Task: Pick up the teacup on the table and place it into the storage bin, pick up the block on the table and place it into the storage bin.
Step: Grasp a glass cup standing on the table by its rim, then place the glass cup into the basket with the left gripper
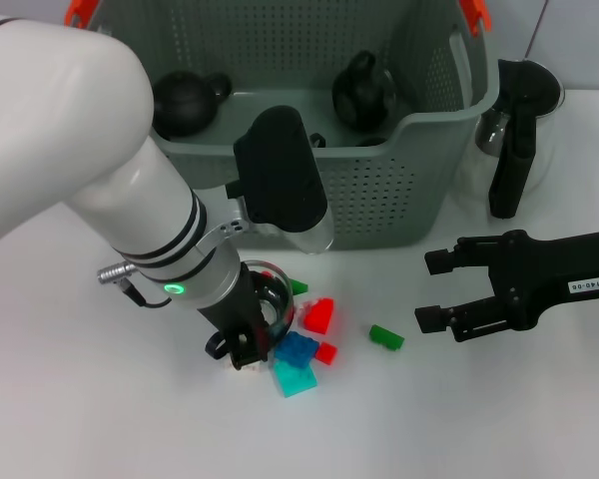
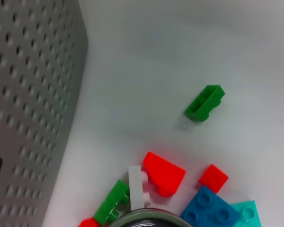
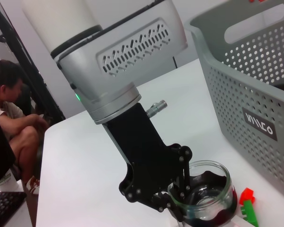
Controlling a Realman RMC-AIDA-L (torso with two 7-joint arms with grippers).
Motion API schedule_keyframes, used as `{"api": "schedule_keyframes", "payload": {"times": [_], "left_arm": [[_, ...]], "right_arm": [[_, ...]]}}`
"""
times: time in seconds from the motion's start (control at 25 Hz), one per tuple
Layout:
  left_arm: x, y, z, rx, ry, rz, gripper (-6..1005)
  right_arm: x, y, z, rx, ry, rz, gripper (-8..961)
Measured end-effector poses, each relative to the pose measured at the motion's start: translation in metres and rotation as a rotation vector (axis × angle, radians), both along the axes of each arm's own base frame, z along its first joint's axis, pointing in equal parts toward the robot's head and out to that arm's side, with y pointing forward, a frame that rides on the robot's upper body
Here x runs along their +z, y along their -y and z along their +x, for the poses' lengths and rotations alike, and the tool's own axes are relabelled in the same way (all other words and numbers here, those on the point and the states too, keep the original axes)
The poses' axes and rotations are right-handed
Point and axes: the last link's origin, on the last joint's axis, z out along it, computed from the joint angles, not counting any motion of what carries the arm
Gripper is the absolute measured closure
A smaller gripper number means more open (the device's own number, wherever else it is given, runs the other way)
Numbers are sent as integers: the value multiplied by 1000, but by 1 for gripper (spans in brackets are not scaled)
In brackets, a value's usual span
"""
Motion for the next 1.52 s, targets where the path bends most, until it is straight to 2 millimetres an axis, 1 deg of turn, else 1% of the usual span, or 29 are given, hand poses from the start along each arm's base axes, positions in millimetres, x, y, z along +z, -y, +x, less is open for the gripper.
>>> {"api": "schedule_keyframes", "payload": {"times": [0.16, 0.32, 0.48, 0.72, 0.84, 0.92, 1.08, 1.2, 1.24, 1.36, 1.52], "left_arm": [[6, 0, 6, -6, 10, 5, 950], [21, 1, 17, 7, 49, 9, 950], [36, 9, 28, 37, 111, -26, 950], [60, 28, 48, 88, 285, -150, 951], [75, 29, 60, 78, 373, -159, 951], [88, 25, 66, 59, 428, -127, 951], [119, 5, 82, -9, 547, -3, 950], [136, -14, 91, -40, 609, 74, 950], [139, -20, 93, -46, 620, 91, 950], [147, -48, 95, -37, 638, 172, 950], [151, -88, 86, 24, 649, 271, 950]], "right_arm": [[0, 0, 0, 1, 0, 1, 12], [0, 0, 0, 1, 0, 0, 12], [1, 1, 0, 2, 0, -2, 11], [2, 2, 2, 4, 5, -9, 12], [2, 3, 2, 7, 7, -20, 11], [2, 4, 2, 12, 8, -25, 11], [2, 4, 1, 24, 13, -28, 11], [2, 3, 0, 38, 18, -32, 12], [2, 3, -1, 43, 19, -33, 12], [1, 4, -1, 49, 22, -38, 12], [2, 5, 0, 53, 22, -43, 12]]}}
